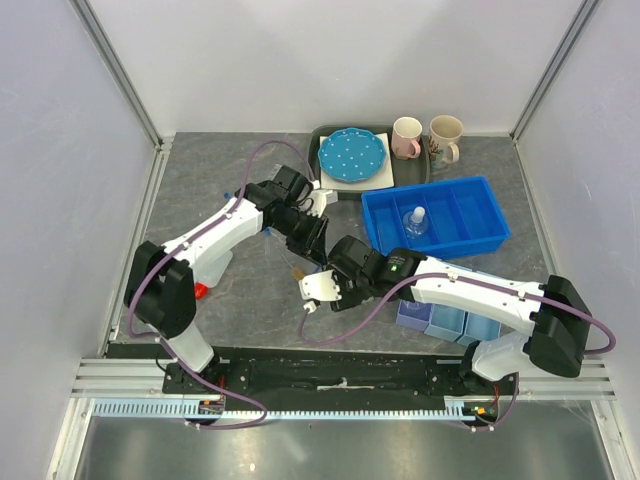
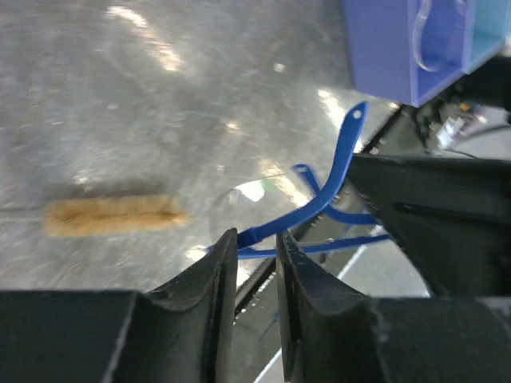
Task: Organize the chemistry lab equipment
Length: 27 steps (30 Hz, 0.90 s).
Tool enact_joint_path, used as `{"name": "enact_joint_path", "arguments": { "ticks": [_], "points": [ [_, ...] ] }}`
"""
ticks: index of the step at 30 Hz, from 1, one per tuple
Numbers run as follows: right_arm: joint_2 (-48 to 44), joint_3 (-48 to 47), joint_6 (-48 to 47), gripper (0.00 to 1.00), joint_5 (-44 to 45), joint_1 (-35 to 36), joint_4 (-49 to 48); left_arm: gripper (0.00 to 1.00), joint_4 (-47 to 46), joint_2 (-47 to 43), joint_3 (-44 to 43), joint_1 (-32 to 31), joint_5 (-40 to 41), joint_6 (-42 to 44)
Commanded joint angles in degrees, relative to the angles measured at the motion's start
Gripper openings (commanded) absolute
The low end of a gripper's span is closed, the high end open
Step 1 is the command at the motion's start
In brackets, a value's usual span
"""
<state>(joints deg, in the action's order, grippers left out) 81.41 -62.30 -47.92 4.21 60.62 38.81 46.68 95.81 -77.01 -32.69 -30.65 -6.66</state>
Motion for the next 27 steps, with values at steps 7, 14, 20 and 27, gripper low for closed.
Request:
{"name": "enact_joint_path", "arguments": {
  "ticks": [7,14,20,27],
  "points": [
    [-1.78,-1.51,1.69,0.59,-8.16,-2.08,-1.10,0.45,0.96,-3.44,3.44,-1.50,-18.47,5.69],
    [-1.51,-1.33,2.57,0.59,-11.41,-3.66,-0.84,0.45,-0.52,-5.01,3.89,-0.63,-10.67,2.71],
    [-0.37,-0.72,8.53,0.61,-13.43,-8.14,-3.20,0.48,-1.76,-12.57,3.71,4.47,6.56,-1.96],
    [-0.46,2.80,21.90,0.89,-19.40,-14.39,-9.45,0.54,-5.71,-24.96,11.34,7.99,16.58,-4.24]
  ]
}}
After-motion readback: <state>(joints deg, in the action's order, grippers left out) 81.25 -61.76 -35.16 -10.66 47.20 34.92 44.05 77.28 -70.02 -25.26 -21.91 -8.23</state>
